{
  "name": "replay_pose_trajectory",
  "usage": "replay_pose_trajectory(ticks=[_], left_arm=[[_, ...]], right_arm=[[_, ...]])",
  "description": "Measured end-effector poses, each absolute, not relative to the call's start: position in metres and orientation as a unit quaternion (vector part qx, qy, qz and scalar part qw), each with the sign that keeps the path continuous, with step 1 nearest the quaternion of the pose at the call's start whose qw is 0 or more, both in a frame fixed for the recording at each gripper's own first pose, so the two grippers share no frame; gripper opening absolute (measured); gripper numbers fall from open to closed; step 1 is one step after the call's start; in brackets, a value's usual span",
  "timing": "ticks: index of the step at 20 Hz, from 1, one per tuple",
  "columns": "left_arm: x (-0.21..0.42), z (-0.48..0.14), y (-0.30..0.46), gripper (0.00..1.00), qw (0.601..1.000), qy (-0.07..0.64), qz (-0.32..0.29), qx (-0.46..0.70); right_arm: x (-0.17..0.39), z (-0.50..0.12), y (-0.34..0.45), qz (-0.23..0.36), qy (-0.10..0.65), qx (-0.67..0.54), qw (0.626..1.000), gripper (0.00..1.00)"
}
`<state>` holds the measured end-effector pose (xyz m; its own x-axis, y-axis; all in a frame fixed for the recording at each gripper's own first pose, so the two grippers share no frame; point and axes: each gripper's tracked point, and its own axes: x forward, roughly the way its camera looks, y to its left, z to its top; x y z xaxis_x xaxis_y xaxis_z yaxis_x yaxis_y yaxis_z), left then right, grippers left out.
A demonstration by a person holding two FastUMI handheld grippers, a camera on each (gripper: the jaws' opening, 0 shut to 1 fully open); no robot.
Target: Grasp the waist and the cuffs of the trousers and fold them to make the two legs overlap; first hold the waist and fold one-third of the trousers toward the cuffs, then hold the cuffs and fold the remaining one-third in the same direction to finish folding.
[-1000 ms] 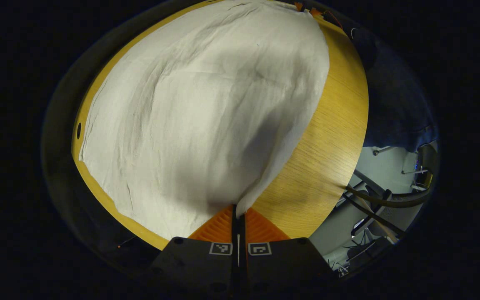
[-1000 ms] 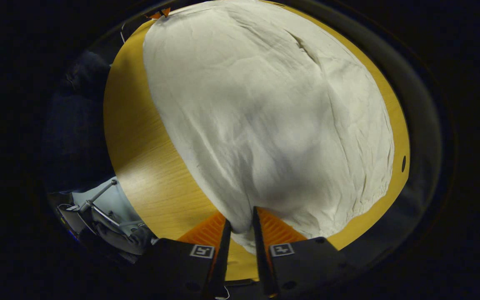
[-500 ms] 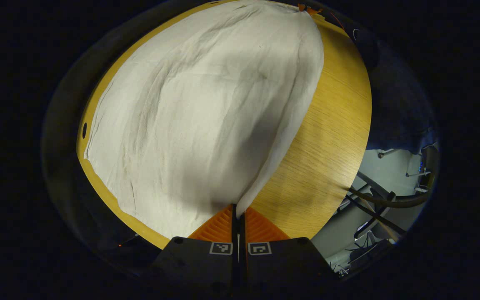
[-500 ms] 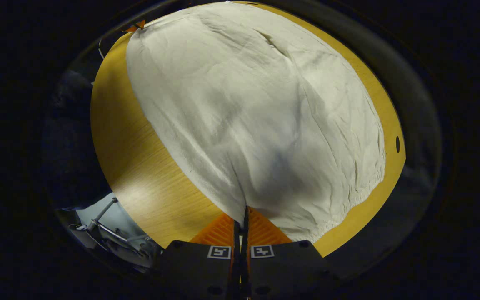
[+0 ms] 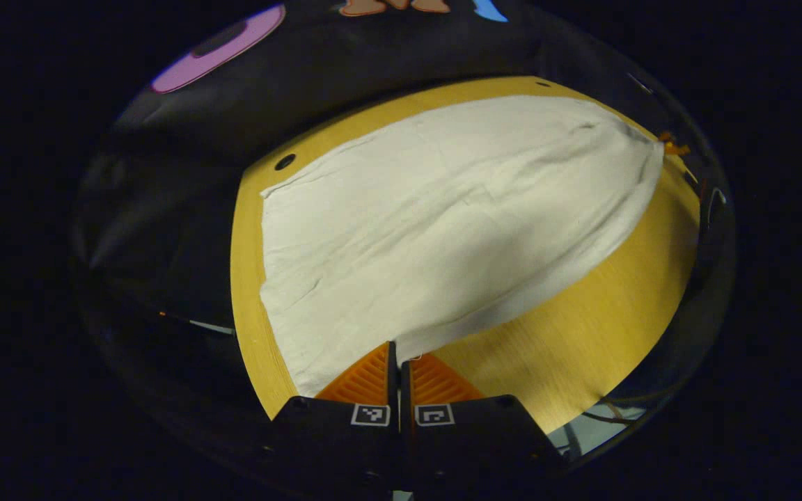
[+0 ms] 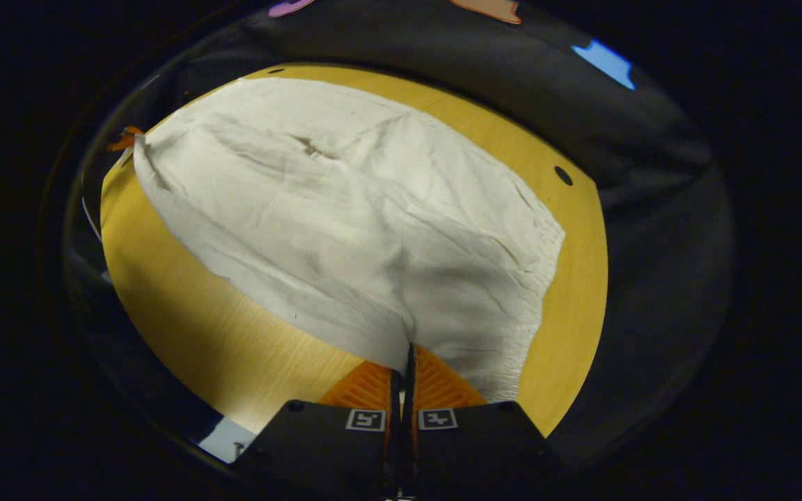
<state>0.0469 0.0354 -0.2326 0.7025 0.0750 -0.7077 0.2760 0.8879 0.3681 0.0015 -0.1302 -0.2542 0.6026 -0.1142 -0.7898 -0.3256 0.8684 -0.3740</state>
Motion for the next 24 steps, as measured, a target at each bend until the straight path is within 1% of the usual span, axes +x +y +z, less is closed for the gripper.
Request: replay_pose_trajectory(ticks=[1,2,6,7,8,9,10,11,13,18,20,23,24], left_arm=[[0.061,-0.221,0.03,0.0,0.906,0.363,-0.038,0.213],[0.079,-0.208,0.023,0.0,0.919,0.339,-0.024,0.203],[0.161,-0.156,-0.004,0.0,0.955,0.257,0.043,0.14],[0.156,-0.146,-0.002,0.0,0.962,0.236,0.06,0.123],[0.156,-0.15,0.004,0.0,0.968,0.213,0.072,0.107],[0.182,-0.127,0.009,0.0,0.972,0.199,0.081,0.093],[0.215,-0.132,0.0,0.0,0.975,0.187,0.089,0.083],[0.231,-0.115,-0.01,0.0,0.977,0.175,0.092,0.076],[0.26,-0.101,-0.011,0.0,0.981,0.154,0.097,0.069],[0.327,-0.093,-0.003,0.0,0.981,0.14,0.12,0.057],[0.353,-0.102,0.002,0.0,0.979,0.143,0.136,0.043],[0.381,-0.124,0.004,0.0,0.977,0.153,0.14,0.04],[0.389,-0.134,0.006,0.0,0.975,0.162,0.143,0.048]], right_arm=[[-0.001,-0.24,-0.136,0.048,0.426,-0.236,0.872,0.02],[0.004,-0.233,-0.132,0.034,0.409,-0.224,0.884,0.03],[0.052,-0.193,-0.125,-0.018,0.346,-0.162,0.924,0.02],[0.064,-0.188,-0.124,-0.027,0.332,-0.15,0.931,0.02],[0.079,-0.182,-0.122,-0.035,0.32,-0.145,0.936,0.02],[0.089,-0.174,-0.121,-0.043,0.309,-0.139,0.94,0.02],[0.102,-0.164,-0.119,-0.048,0.297,-0.133,0.944,0.02],[0.117,-0.157,-0.118,-0.056,0.283,-0.129,0.949,0.02],[0.148,-0.142,-0.116,-0.068,0.259,-0.114,0.957,0.02],[0.215,-0.12,-0.115,-0.09,0.219,-0.066,0.969,0.02],[0.242,-0.127,-0.114,-0.096,0.213,-0.039,0.971,0.02],[0.277,-0.15,-0.113,-0.092,0.216,-0.005,0.972,0.02],[0.287,-0.158,-0.112,-0.088,0.217,0.003,0.972,0.04]])
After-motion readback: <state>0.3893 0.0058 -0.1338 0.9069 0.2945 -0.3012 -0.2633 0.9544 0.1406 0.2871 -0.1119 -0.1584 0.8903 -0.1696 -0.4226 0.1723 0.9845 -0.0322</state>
